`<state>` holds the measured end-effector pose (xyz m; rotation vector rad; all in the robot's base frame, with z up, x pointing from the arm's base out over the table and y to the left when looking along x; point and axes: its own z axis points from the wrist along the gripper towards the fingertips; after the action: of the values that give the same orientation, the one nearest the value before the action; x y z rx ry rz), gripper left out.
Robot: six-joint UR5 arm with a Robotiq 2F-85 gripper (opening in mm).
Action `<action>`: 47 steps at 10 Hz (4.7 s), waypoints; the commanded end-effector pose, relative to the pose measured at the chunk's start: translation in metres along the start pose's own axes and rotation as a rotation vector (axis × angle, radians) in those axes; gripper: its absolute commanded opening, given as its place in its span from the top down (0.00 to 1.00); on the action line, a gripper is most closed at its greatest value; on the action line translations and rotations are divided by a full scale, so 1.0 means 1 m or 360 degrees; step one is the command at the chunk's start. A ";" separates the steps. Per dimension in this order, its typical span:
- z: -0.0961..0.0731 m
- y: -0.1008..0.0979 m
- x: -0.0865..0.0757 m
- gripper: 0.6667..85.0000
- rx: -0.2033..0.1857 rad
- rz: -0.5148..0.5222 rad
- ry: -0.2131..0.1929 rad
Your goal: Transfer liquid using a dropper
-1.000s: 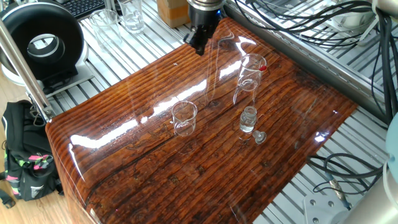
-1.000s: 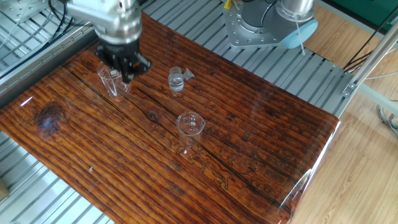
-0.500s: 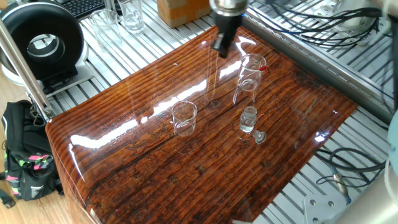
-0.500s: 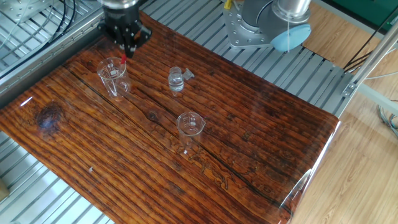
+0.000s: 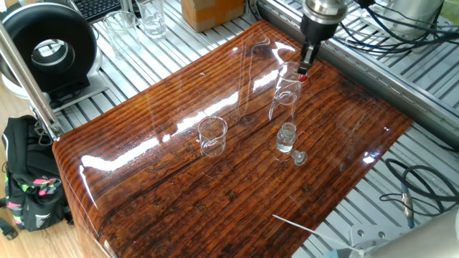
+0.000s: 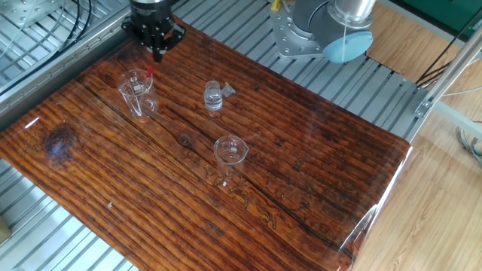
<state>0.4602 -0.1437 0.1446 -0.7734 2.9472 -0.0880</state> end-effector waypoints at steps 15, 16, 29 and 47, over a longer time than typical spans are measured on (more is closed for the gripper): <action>0.025 -0.022 -0.003 0.60 0.0168 -0.0069 -0.0138; 0.026 -0.018 -0.003 0.60 0.0141 -0.0060 -0.0136; 0.033 -0.024 0.009 0.60 0.0194 -0.0076 -0.0091; 0.036 -0.012 0.006 0.60 0.0120 -0.0091 -0.0086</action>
<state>0.4653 -0.1641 0.1082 -0.8269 2.8573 -0.2150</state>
